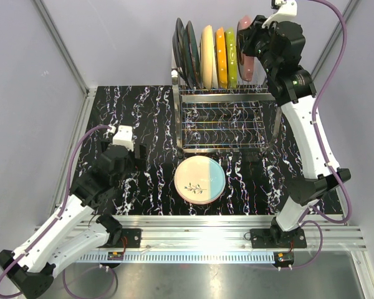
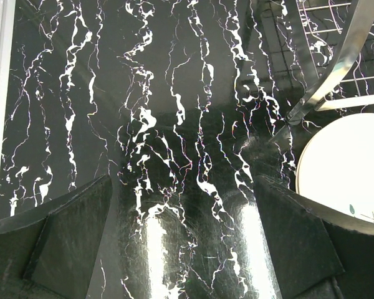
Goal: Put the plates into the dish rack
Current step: Insert the plate into the dish rack
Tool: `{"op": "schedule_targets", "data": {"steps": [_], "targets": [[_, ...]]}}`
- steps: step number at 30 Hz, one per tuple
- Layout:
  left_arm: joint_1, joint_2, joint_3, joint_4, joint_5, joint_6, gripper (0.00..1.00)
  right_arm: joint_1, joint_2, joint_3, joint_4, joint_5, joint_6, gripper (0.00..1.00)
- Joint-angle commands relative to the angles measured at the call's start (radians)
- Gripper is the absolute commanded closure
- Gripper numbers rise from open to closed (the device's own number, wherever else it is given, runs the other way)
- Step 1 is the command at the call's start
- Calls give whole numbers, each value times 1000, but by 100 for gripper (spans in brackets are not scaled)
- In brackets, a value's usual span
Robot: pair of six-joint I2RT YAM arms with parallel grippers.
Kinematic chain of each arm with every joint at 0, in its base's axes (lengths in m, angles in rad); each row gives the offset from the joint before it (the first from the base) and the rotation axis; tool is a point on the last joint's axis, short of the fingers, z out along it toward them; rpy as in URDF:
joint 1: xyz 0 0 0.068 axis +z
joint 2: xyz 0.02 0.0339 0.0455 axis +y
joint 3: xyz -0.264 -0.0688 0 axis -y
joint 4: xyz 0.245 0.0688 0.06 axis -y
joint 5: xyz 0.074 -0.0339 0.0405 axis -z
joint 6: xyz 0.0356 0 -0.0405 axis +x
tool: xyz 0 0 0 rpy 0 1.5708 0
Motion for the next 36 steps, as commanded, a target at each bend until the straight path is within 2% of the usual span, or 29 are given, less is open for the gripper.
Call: {"op": "schedule_targets", "data": {"steps": [1,13,18,21,36], "targets": [[5,-3,8,41,-32,1,1,18,-69,1,138,10,101,100],[5,3,11,38,-41,1,1,16,-59,-23,178,22,153,100],[5,-4,10,41,-48,3,1,16,-20,88,127,13,137,100],[6,-3,10,39,-43,3,1,16,-23,97,121,10,136,100],[9,-3,13,38,-34,1,1,16,-86,-121,158,11,137,100]]}}
